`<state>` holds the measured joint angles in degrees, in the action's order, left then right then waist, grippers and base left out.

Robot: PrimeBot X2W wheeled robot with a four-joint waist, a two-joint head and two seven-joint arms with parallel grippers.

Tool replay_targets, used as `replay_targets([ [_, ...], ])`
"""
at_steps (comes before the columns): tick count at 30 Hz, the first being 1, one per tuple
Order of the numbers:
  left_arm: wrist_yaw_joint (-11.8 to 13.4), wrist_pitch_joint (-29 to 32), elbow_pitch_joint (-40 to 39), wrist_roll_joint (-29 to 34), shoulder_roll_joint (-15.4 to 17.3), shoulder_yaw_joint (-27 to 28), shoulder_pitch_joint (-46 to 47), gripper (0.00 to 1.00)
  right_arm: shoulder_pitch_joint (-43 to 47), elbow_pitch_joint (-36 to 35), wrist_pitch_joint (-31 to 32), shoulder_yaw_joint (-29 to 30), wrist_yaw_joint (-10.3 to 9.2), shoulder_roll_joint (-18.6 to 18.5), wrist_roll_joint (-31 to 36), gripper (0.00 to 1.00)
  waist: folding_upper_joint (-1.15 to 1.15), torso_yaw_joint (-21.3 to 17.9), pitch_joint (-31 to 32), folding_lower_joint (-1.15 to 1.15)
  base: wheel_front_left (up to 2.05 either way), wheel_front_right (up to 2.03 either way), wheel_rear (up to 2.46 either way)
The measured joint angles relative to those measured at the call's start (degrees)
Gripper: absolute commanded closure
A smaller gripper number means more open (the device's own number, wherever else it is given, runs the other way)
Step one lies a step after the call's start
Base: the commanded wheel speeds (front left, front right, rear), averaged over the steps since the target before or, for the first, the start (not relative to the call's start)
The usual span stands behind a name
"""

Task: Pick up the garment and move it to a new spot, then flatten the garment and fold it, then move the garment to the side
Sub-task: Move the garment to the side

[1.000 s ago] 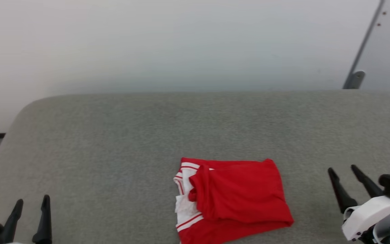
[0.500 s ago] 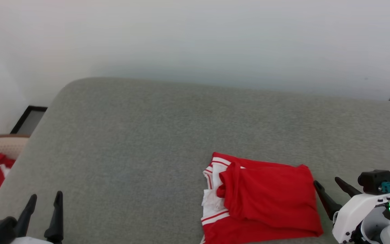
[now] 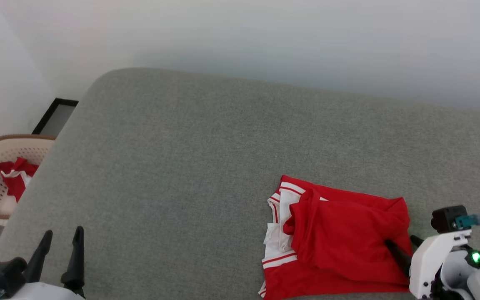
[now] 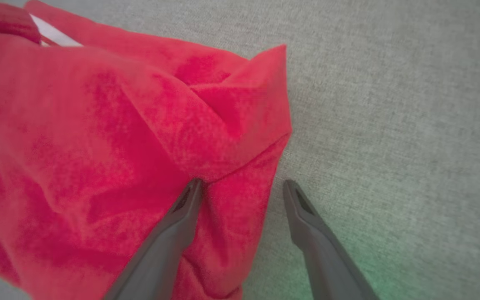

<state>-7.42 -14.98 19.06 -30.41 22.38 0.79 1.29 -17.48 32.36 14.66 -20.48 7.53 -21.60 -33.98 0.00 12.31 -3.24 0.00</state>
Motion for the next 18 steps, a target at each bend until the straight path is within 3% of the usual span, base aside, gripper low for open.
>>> replay_targets([
  [6,0.0,0.0,0.3,-0.3,0.0,-0.3,1.0,0.0,-2.4,1.4,6.5,0.0,0.01,0.1,-0.9,0.0,0.0,0.3,-1.1,0.0,0.0,0.0,0.0],
  [7,0.0,0.0,0.3,-0.3,0.0,-0.5,1.1,0.0,-2.8,1.5,7.7,0.0,0.01,0.2,-0.9,0.09,0.0,0.3,-1.2,0.0,0.0,0.0,0.0],
  [8,0.0,0.0,0.4,-0.3,0.0,-0.6,1.2,0.0,-3.3,1.7,8.8,0.0,0.01,0.2,-0.8,1.0,0.0,0.2,-1.3,0.0,0.0,0.0,0.0],
  [18,0.0,0.0,0.5,-0.4,0.1,-1.3,2.4,0.0,-5.5,-0.1,12.2,-0.4,0.04,-0.3,2.1,1.0,0.0,-0.1,-2.1,0.0,0.0,0.0,0.0],
])
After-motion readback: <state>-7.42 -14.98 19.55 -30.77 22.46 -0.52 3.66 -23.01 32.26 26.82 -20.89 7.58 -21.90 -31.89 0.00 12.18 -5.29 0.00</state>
